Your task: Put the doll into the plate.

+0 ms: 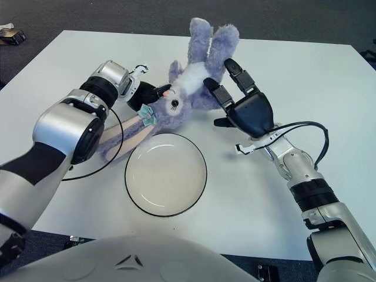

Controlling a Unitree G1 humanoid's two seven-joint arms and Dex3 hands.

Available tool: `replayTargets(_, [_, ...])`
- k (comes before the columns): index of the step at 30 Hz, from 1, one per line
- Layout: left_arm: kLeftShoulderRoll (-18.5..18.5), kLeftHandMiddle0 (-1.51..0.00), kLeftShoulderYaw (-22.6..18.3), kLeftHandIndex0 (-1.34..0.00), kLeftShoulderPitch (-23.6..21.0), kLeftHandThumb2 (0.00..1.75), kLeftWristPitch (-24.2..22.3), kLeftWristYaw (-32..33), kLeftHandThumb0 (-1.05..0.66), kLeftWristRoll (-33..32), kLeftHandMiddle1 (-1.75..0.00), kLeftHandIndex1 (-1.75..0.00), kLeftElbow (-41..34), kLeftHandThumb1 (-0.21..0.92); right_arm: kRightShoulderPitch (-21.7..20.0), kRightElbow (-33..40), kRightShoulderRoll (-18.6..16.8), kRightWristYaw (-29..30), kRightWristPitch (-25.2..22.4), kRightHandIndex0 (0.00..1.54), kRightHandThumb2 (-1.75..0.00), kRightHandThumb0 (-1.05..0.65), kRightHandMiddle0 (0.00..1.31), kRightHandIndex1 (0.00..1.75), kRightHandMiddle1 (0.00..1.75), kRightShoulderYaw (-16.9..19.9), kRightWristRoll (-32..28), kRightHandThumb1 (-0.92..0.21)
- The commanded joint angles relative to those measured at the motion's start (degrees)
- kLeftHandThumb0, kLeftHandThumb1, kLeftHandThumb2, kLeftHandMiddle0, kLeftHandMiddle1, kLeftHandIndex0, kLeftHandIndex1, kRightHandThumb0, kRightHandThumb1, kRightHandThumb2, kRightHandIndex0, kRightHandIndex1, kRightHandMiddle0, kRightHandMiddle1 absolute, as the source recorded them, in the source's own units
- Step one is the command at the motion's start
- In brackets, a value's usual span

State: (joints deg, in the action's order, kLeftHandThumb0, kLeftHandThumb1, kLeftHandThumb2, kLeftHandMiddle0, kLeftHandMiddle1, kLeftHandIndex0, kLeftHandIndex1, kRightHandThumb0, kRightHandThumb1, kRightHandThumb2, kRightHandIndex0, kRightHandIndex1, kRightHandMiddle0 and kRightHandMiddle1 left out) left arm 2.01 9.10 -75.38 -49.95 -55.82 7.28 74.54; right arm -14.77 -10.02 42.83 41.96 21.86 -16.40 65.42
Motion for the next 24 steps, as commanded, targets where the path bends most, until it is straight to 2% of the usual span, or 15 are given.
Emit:
replayTargets(1, [-0.22, -1.29, 0.97, -0.50, -1.18, 1.14, 1.03, -1.53, -0.44, 0.45, -1.75, -1.75, -0.77, 0.46, -1.16, 0.36, -0.43, -1.93, 1.51, 0.00, -0.37, -0.81, 0.00, 0.00, 0.22, 0.00, -2.79, -0.85])
replayTargets(10, [-0.50, -1.30, 2.45, -0.52, -1.15, 1.16, 1.83, -3.73, -0.44, 0.60, -1.75, -1.75, -0.72, 0.44, -2.66, -1.36, -1.48, -2.33, 2.33, 0.00, -0.38, -0.77, 0.00, 0.00, 0.18, -0.21, -3.66, -0.85])
replayTargets(24, [-1.04, -1.30, 3.47, -0.53, -0.86, 1.18, 1.92, -6.42, -0.45, 0.50, -1.75, -1.75, -0.66, 0.43, -4.11, -2.73, -4.07, -1.15, 1.18, 0.00, -0.33, -0.90, 0.00, 0.00, 0.14, -0.24, -3.47, -0.90])
